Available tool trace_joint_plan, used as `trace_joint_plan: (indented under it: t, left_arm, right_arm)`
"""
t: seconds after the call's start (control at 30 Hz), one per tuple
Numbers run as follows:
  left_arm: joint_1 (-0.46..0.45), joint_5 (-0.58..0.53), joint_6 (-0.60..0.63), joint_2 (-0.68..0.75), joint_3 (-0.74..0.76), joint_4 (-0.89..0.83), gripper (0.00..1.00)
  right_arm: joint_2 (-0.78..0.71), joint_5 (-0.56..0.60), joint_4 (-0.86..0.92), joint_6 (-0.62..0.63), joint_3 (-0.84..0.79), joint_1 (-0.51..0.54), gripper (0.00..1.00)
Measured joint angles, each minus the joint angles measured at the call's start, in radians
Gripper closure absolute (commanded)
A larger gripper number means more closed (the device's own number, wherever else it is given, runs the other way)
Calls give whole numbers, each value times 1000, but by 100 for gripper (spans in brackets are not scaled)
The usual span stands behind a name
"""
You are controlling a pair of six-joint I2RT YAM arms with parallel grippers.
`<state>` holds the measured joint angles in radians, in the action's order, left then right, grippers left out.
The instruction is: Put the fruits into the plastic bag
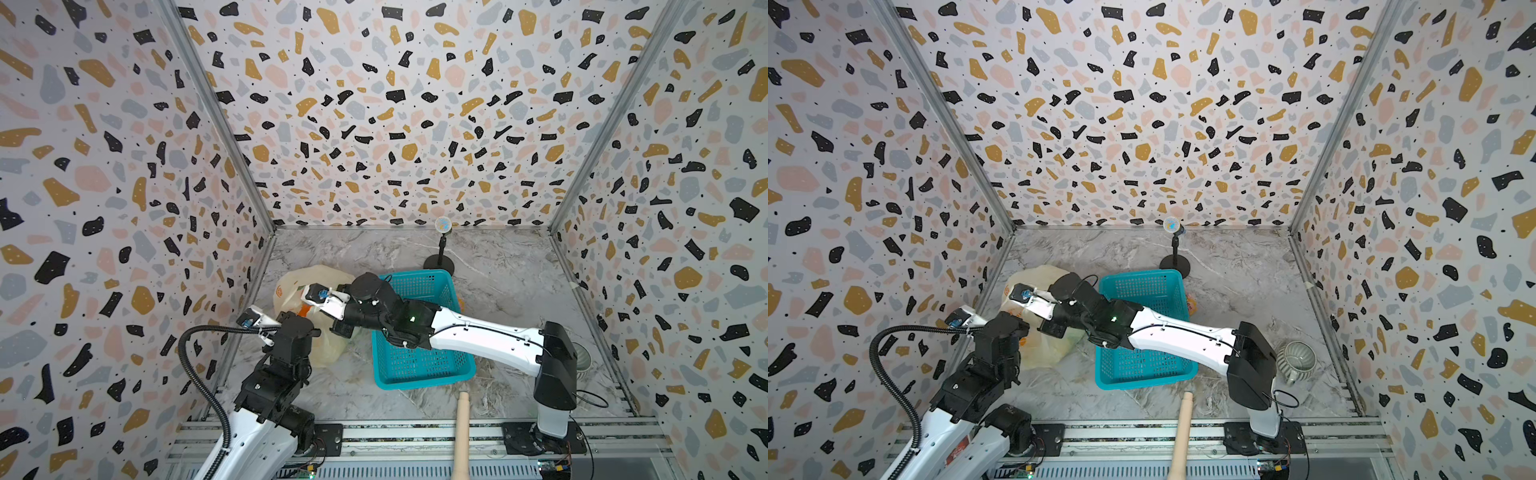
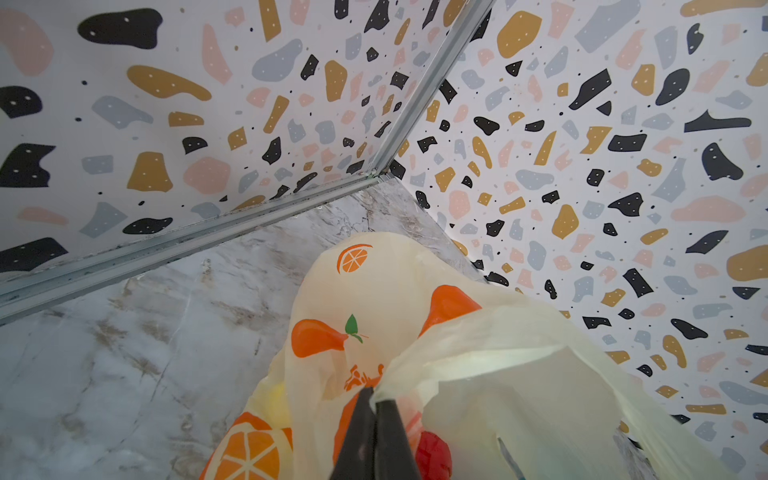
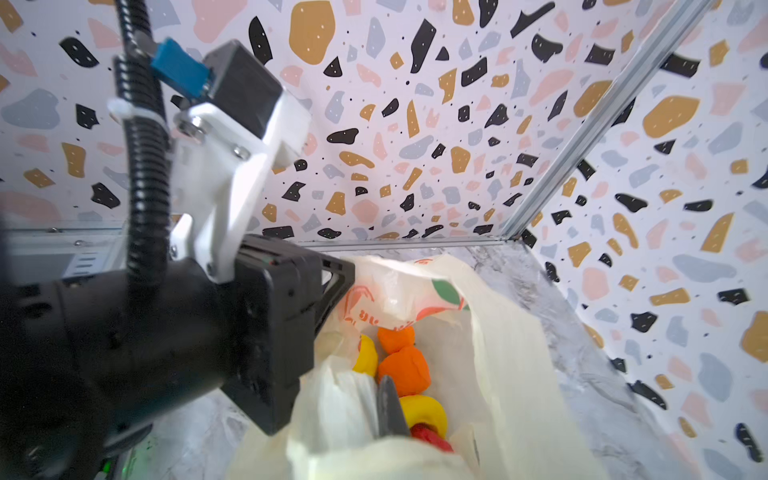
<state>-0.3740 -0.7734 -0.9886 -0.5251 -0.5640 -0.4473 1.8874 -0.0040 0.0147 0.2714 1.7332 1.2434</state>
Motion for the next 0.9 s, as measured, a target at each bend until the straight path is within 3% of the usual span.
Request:
trace_joint_plan:
  t: [0.2,0.47,0.67,0.9]
  left_arm:
    - [0,19,-11,-47,2,10,100]
    - [0,153,8,-121,41,168,100]
    - [-2,254,40,-166,42,307,100]
    - [-2,350,140,-241,14,460,100]
  right_arm:
    - [4,202,-14,170,2,46,100]
    - [-20,496,-198,468,-99,45,100]
    - [-65,559,-267,583,-130,25,100]
    - [-140,562,-275,562,-176,14,100]
